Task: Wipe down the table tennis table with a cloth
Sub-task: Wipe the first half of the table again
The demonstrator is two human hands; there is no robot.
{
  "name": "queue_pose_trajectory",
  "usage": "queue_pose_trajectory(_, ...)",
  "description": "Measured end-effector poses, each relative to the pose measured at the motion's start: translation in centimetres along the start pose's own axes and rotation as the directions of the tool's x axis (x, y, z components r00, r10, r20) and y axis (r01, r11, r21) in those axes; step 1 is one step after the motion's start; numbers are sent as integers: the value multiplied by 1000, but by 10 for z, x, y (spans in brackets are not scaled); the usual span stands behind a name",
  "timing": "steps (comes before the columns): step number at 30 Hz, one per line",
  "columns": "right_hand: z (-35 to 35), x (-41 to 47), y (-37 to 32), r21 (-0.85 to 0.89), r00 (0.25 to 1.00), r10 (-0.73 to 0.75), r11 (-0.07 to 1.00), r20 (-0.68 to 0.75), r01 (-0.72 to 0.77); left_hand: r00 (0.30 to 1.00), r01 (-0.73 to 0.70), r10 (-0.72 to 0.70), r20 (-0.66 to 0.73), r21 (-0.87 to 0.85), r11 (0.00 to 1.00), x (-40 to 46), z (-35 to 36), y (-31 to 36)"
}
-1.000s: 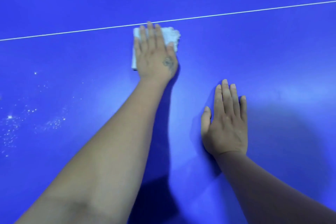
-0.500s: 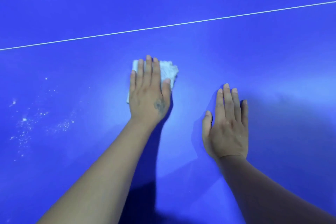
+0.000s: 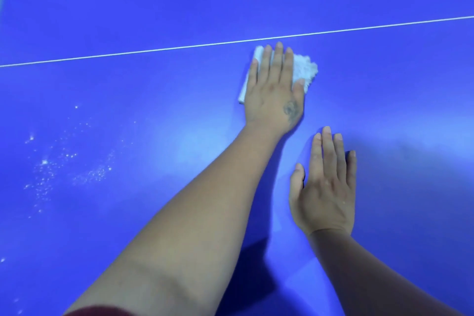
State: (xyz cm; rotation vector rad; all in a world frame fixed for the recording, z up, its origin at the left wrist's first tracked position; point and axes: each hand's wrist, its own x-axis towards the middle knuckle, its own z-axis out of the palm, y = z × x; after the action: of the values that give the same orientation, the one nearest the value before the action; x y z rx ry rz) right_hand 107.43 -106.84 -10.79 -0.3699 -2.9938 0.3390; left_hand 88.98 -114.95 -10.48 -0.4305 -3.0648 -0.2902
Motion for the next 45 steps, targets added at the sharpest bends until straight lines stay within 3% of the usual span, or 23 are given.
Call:
queue_pose_trajectory(2,3,0,2,36,1000,-3,999,-28,4,999,-52,51,-17,-37,998,-36,-4,-6)
queue_pose_trajectory(4,4,6,-1,143,992,84,987,-91,-70,998,-58,59,9,-57,997,-78,-12,-20)
queue_pose_trajectory(6,2,25,-15,256,980,179,955,-85,-153,999,-14,16,30,-50,999,-121,-21,-41)
queue_pose_trajectory(7,1,36,-29,271,987,153,953,-48,-135,999,29,-28,36,-34,999,-140,-27,-57)
queue_pose_trajectory(11,10,46,-91,143,999,-31,989,45,25,963,269,-269,27,9,963,-148,-41,-128)
queue_pose_trajectory(16,31,34,-115,-67,998,-20,997,66,24,868,497,-497,3,25,868,-54,-42,-188)
queue_pose_trajectory(18,33,35,-116,-104,998,-22,994,67,29,875,482,-482,33,3,876,-13,-39,-181)
queue_pose_trajectory(21,36,35,-118,-78,998,-21,997,59,26,943,332,-333,29,7,943,14,-29,-148)
queue_pose_trajectory(25,37,37,-117,4,1000,-12,1000,14,12,997,76,-76,-32,-5,997,-18,-23,-116)
queue_pose_trajectory(28,38,36,-116,1,1000,-12,1000,4,12,1000,-5,5,5,-7,1000,-66,-26,-123)
queue_pose_trajectory(34,41,35,-115,-33,1000,-23,999,4,23,976,216,-216,14,16,976,-117,-48,-199)
queue_pose_trajectory(40,43,35,-115,-41,1000,-17,999,7,18,895,447,-447,2,22,894,-48,-54,-271)
queue_pose_trajectory(43,44,35,-114,-45,1000,-25,999,-4,25,885,465,-465,-1,17,885,-9,-49,-257)
queue_pose_trajectory(45,46,36,-113,-44,1000,-26,999,-6,26,923,386,-386,-2,24,922,0,-45,-236)
